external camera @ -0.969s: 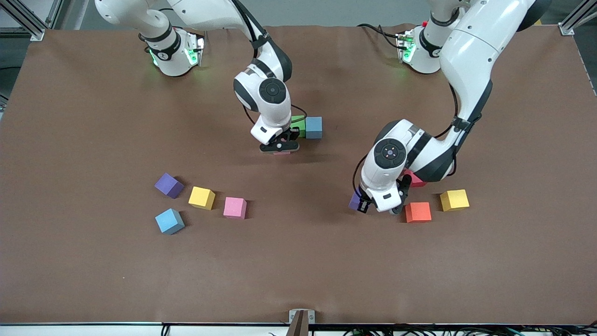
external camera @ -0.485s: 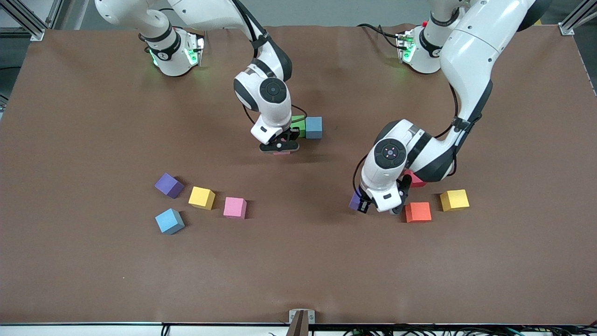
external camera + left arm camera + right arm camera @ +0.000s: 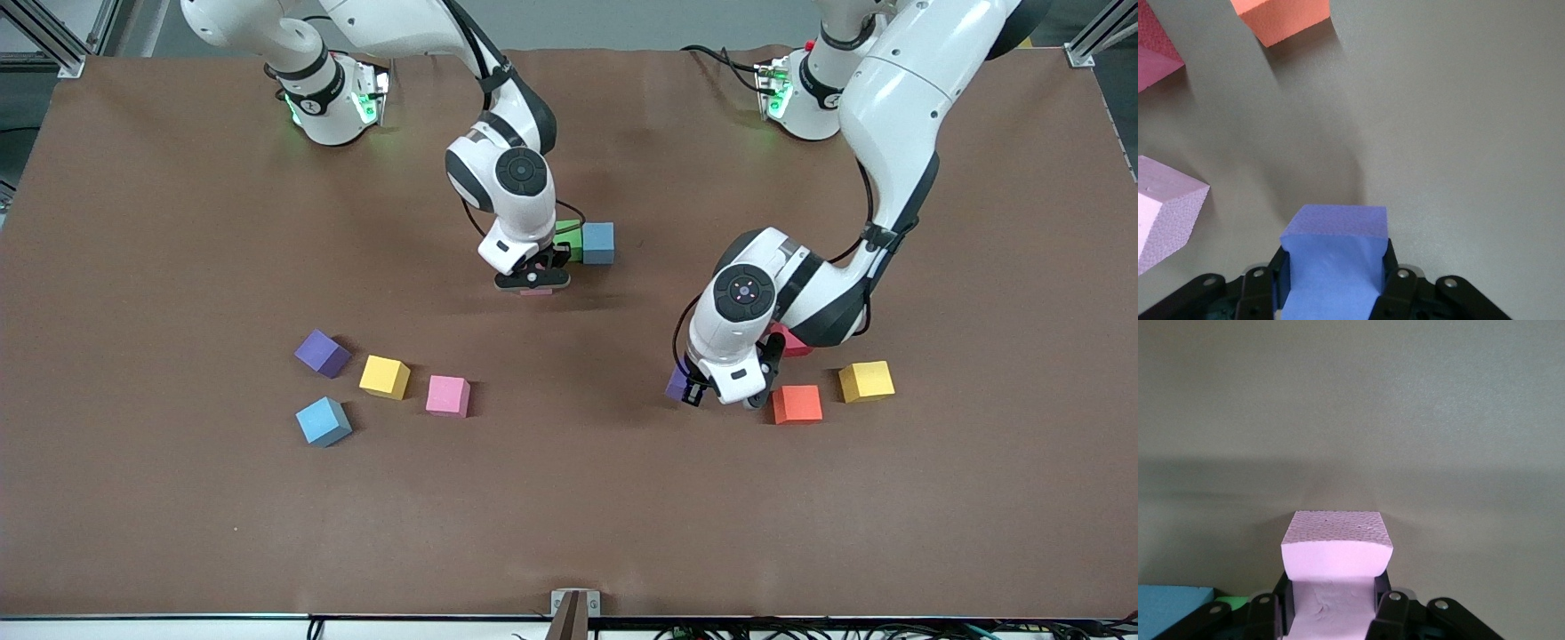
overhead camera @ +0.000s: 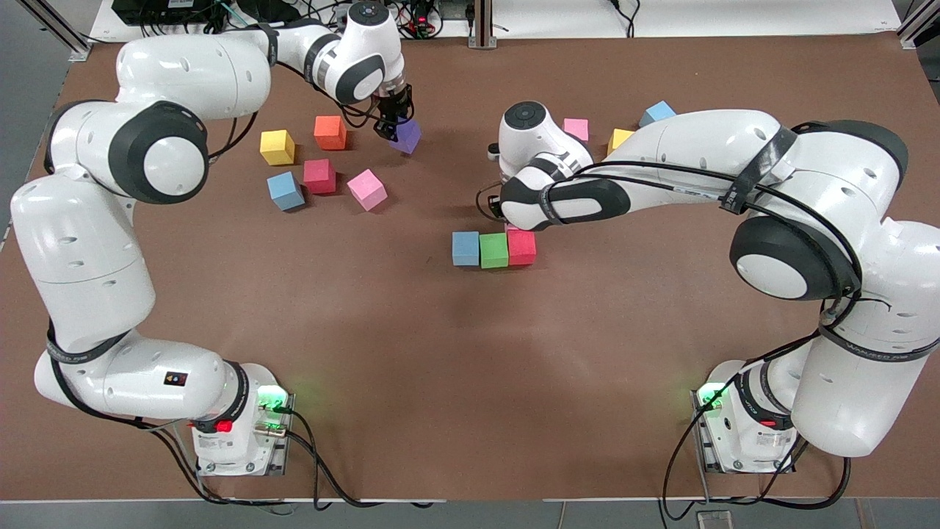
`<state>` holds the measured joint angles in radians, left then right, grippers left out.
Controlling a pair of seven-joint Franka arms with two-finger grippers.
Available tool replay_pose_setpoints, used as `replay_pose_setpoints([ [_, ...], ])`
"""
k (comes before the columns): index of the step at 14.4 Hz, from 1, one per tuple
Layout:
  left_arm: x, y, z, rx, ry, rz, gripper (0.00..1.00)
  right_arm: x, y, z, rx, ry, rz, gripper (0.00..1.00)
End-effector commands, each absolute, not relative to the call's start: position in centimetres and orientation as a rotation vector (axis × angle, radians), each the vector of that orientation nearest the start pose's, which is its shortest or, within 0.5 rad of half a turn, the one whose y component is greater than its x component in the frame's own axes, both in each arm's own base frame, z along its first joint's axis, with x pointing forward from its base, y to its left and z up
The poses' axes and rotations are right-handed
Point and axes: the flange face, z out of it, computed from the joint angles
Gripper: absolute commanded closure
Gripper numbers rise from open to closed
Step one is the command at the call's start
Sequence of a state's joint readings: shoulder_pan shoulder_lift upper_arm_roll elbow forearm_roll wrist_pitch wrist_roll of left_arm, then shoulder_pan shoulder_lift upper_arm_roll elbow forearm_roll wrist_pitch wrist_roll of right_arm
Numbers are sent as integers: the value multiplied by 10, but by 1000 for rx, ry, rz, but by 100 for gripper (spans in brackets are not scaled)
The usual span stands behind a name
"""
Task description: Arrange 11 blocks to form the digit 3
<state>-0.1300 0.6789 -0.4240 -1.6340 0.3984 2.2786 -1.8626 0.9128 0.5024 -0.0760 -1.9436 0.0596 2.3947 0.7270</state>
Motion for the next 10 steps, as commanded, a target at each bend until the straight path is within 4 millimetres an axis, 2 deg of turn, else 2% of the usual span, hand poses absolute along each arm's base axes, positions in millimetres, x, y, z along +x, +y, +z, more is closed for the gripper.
replay_pose_setpoints([
  [1,614,-322,254,-2670,-1703,-101,69,412,460,216,-3191,-107,45,98],
  [4,614,-322,254,-2670,-1702,-99,69,412,460,216,-3191,-107,45,98],
  [5,614,-322,254,-2670,-1703,-101,69,414,458,216,-3191,-100,45,89],
  [6,614,-322,254,-2670,-1704,-99,69,414,458,217,-3190,-102,44,29],
  [7,614,-322,254,-2670,-1703,-101,69,415,457,216,-3192,-100,47,6],
  [8,614,-322,254,-2670,-1704,-99,69,415,457,216,-3192,-100,47,0],
  [10,614,-322,254,-2670,-1703,-101,69,416,458,217,-3190,-100,44,0],
])
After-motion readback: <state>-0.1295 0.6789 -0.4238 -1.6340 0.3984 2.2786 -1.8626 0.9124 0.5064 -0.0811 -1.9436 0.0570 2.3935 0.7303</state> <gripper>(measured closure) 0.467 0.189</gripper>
